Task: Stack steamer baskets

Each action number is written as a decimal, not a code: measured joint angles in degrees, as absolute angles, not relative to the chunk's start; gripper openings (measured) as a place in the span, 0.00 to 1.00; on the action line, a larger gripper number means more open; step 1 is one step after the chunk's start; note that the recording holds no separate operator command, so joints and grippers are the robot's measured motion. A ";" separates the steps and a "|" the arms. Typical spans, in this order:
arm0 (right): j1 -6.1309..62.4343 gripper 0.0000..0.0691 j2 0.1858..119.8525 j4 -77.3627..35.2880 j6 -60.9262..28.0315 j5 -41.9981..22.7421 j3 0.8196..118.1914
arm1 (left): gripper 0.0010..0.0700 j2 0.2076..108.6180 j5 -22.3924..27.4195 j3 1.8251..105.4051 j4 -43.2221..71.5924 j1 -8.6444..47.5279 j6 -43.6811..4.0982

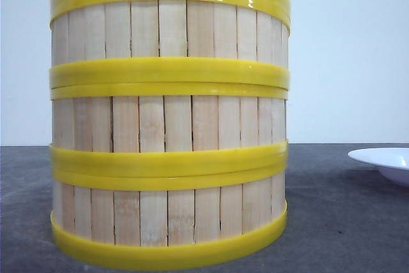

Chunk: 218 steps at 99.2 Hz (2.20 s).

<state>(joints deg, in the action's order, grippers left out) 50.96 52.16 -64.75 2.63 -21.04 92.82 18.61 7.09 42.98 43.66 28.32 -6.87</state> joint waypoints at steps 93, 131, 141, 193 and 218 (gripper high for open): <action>50.96 0.03 35.77 -50.22 13.80 -20.99 59.86 | 0.03 18.61 10.46 37.85 38.15 28.32 -9.67; 50.96 0.02 35.77 -50.04 13.82 -20.99 59.86 | 0.03 18.61 10.46 37.85 38.13 28.32 -9.93; 50.96 0.02 35.77 -50.04 13.80 -20.99 59.86 | 0.03 18.61 10.46 37.85 38.13 28.32 -9.93; 50.96 0.02 35.77 -50.02 13.80 -20.99 59.86 | 0.03 17.65 5.52 37.28 36.51 22.92 -2.66; 50.96 0.02 35.77 -50.02 13.80 -20.99 59.86 | 0.03 11.22 -2.96 27.42 28.14 11.70 -2.11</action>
<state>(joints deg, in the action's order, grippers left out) 50.96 35.77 -50.02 13.80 -20.99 59.86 11.22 -2.96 27.42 28.14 11.70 -2.11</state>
